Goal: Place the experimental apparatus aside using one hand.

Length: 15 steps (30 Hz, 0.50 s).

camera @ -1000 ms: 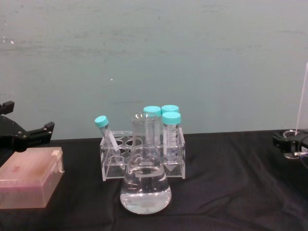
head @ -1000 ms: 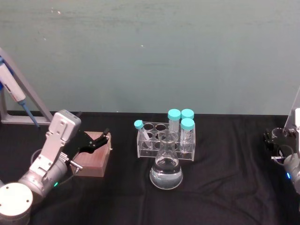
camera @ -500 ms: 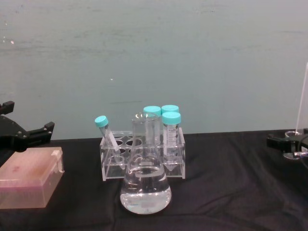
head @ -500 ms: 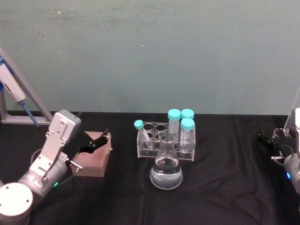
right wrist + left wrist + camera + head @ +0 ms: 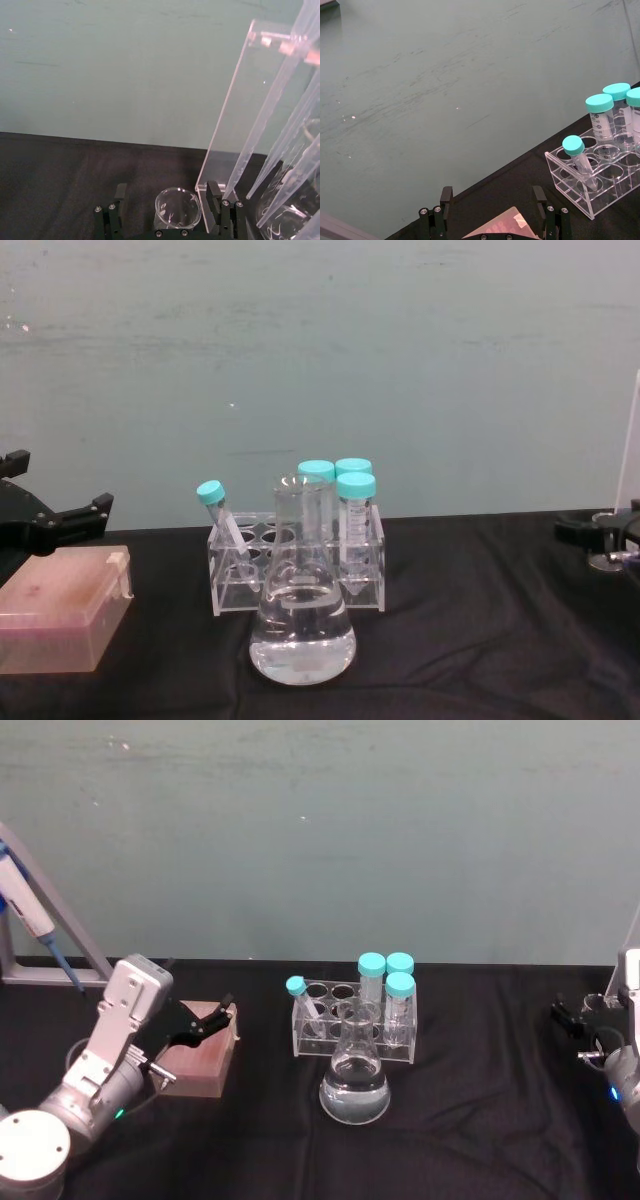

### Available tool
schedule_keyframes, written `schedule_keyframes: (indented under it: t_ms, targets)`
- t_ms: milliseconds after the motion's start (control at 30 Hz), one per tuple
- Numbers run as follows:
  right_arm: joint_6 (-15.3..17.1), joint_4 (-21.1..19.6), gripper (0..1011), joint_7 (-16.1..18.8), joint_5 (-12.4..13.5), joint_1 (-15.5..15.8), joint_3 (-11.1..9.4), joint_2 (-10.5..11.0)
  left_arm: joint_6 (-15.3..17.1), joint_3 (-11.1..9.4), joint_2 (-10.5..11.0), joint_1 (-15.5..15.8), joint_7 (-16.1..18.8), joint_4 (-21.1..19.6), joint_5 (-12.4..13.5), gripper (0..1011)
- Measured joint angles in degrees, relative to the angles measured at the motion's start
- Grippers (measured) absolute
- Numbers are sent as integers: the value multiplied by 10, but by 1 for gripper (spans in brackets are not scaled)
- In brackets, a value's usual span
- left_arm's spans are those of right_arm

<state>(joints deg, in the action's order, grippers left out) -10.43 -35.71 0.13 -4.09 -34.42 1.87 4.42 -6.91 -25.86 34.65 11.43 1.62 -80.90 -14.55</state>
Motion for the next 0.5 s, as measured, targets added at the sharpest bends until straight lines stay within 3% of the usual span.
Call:
schedule_keyframes:
  t_ms: [500]
  targets:
    - [16, -107, 1000, -2, -30, 51, 10, 4, 0, 0, 0, 0, 0, 0, 0, 1000]
